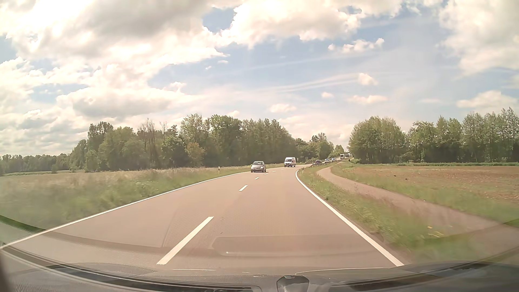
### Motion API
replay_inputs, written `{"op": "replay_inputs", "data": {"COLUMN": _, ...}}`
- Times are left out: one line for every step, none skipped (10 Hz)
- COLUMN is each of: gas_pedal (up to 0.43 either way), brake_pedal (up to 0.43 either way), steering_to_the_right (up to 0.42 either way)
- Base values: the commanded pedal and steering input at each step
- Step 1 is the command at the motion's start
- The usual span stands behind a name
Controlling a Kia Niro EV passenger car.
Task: Follow the waypoints while adhering to traffic rules and regulations
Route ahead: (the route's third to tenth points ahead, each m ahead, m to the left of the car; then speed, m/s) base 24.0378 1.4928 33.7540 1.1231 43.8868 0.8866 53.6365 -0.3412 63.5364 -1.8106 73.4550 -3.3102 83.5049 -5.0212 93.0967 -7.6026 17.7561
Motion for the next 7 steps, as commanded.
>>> {"op": "replay_inputs", "data": {"gas_pedal": 0.067, "brake_pedal": 0.000, "steering_to_the_right": 0.003}}
{"op": "replay_inputs", "data": {"gas_pedal": 0.067, "brake_pedal": 0.000, "steering_to_the_right": 0.004}}
{"op": "replay_inputs", "data": {"gas_pedal": 0.067, "brake_pedal": 0.000, "steering_to_the_right": 0.004}}
{"op": "replay_inputs", "data": {"gas_pedal": 0.067, "brake_pedal": 0.000, "steering_to_the_right": 0.004}}
{"op": "replay_inputs", "data": {"gas_pedal": 0.067, "brake_pedal": 0.000, "steering_to_the_right": 0.005}}
{"op": "replay_inputs", "data": {"gas_pedal": 0.067, "brake_pedal": 0.000, "steering_to_the_right": 0.005}}
{"op": "replay_inputs", "data": {"gas_pedal": 0.067, "brake_pedal": 0.000, "steering_to_the_right": 0.006}}
